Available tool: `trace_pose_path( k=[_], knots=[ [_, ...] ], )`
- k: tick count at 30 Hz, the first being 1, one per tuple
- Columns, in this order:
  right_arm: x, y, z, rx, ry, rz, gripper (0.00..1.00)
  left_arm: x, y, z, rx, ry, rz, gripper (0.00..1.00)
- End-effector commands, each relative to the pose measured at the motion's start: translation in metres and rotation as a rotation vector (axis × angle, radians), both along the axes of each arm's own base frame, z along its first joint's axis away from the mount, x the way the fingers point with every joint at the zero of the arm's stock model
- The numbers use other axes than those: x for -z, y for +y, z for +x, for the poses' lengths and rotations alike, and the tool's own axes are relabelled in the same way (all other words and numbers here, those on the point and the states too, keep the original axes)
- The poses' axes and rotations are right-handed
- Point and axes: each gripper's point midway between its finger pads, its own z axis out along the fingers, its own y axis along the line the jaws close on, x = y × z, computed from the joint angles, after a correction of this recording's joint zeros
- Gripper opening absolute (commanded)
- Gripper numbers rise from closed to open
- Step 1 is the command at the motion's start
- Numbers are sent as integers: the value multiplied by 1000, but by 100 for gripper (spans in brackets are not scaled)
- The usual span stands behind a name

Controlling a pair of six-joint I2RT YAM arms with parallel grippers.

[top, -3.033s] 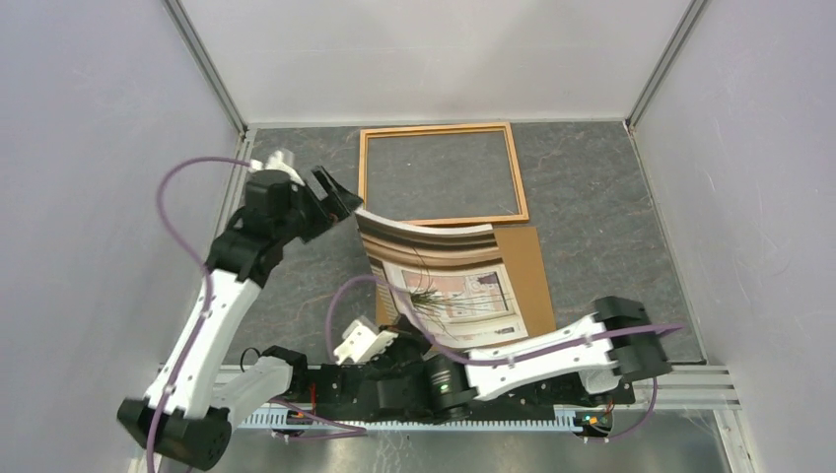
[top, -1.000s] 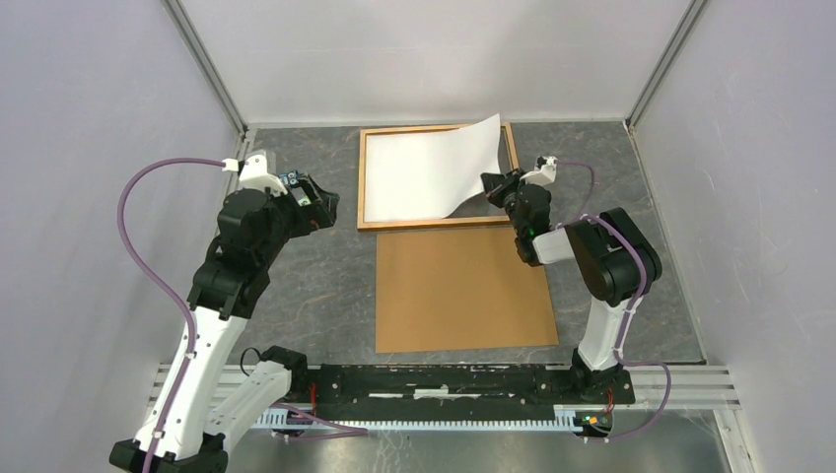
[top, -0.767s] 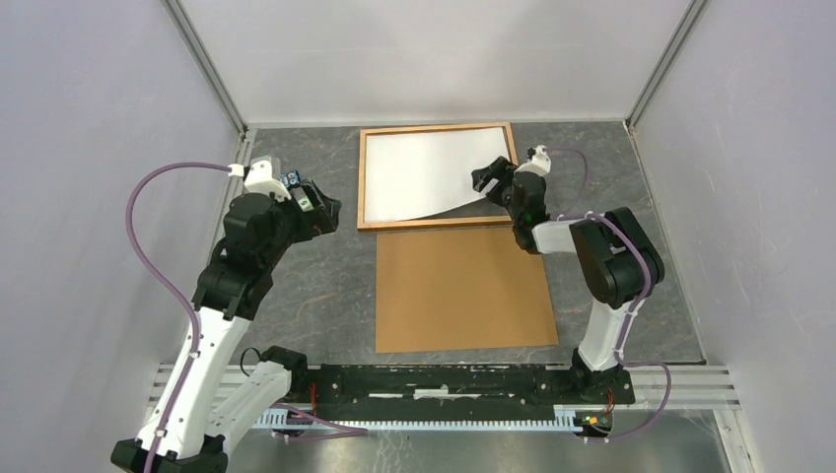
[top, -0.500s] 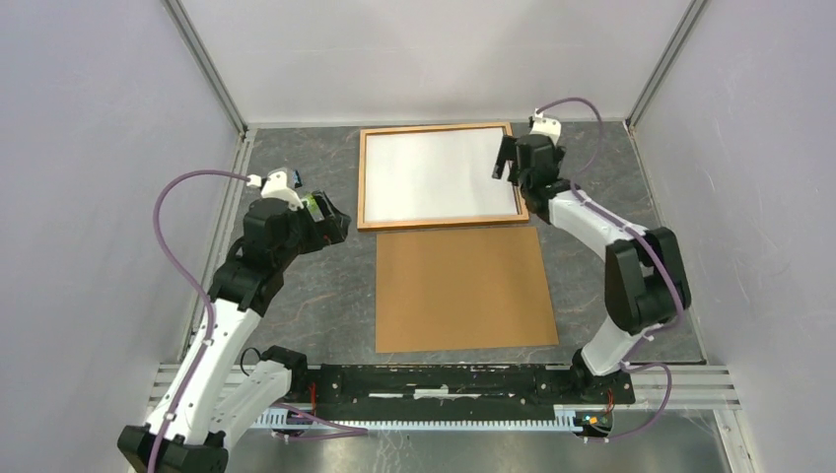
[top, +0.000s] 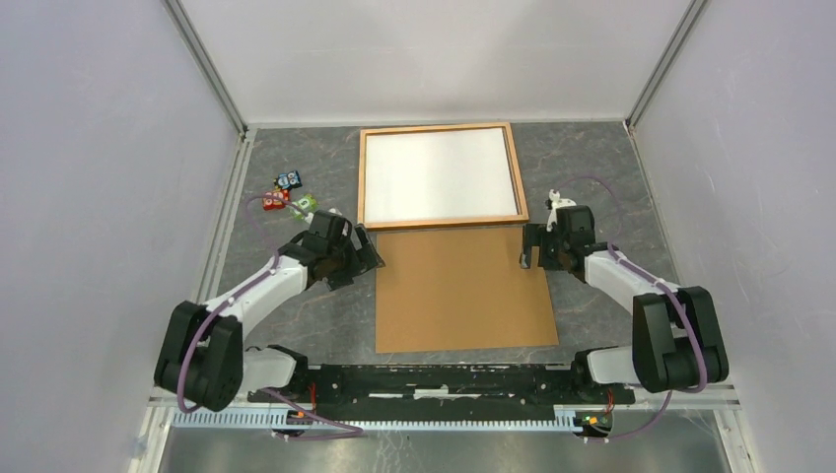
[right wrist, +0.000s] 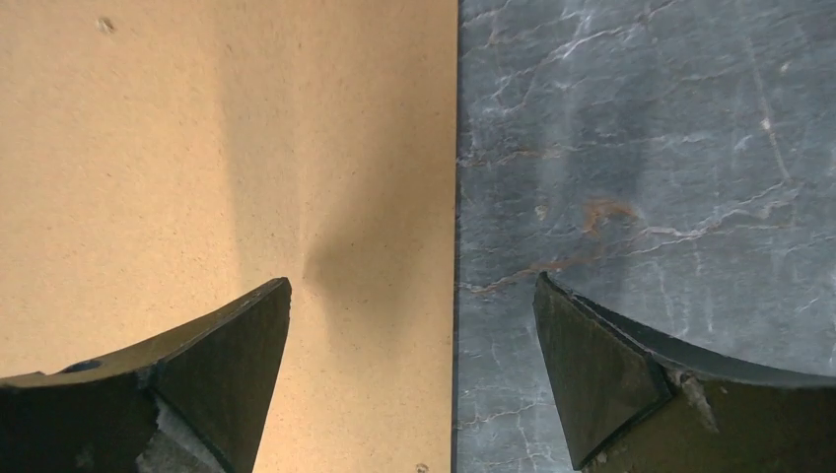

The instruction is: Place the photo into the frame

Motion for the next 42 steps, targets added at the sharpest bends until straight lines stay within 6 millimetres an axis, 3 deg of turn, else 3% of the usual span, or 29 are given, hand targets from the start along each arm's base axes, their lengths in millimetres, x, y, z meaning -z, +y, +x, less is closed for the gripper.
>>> trace_pose_path(
  k=[1, 6, 12, 24, 30, 42],
  knots=[
    [-17, 20, 13, -70, -97, 185, 98, -6, -17, 33, -46, -70, -82, 100],
    [-4, 10, 30, -45, -78, 201, 97, -4, -28, 55, -46, -102, -116, 100],
    [-7, 9, 57, -46, -101, 227, 96, 1, -34, 82, -43, -115, -144, 100],
    [0, 28, 58, -94, -85, 324, 90, 1, -61, 104, 47, -137, -238, 100],
    [-24, 50, 48, -151, -126, 462, 89, -18, -82, 98, 117, -128, -358, 99],
    [-106, 63, 22, -167, -317, 589, 86, -109, -86, 68, 152, -259, -482, 99]
  ],
)
